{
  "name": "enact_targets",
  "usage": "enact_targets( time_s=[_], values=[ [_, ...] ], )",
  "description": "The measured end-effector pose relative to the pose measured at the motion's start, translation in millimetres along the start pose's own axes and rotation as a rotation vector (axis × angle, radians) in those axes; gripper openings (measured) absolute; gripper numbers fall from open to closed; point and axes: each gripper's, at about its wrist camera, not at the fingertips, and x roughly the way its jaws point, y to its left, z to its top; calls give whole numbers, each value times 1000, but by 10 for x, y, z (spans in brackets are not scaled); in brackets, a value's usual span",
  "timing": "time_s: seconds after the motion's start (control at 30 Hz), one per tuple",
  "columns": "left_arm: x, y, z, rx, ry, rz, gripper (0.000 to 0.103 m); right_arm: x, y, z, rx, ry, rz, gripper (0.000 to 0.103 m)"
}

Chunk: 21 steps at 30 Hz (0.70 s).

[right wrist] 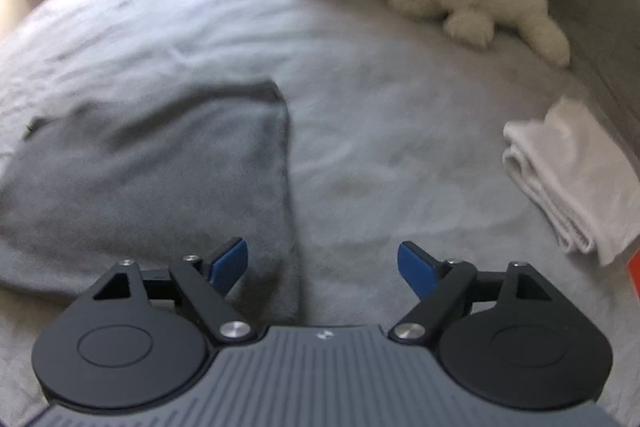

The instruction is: Fold clothes

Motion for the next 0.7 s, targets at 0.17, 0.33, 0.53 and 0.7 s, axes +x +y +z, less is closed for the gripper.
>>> enact_targets(
  time_s=[0.17, 0.33, 0.53, 0.7],
  values=[
    [-75, -445, -237, 153, -23, -113, 68, -114, 338, -34, -50, -35, 180, 17],
    [-37, -706, -465, 254, -2, -135, 68, -135, 827, -145, -193, -21, 299, 15],
    [94, -797, -649, 330, 36, -74, 69, 60, 1099, -252, -254, 71, 290, 14],
    [98, -795, -639, 324, 37, -72, 69, 64, 1116, -256, -252, 78, 274, 14]
  ],
)
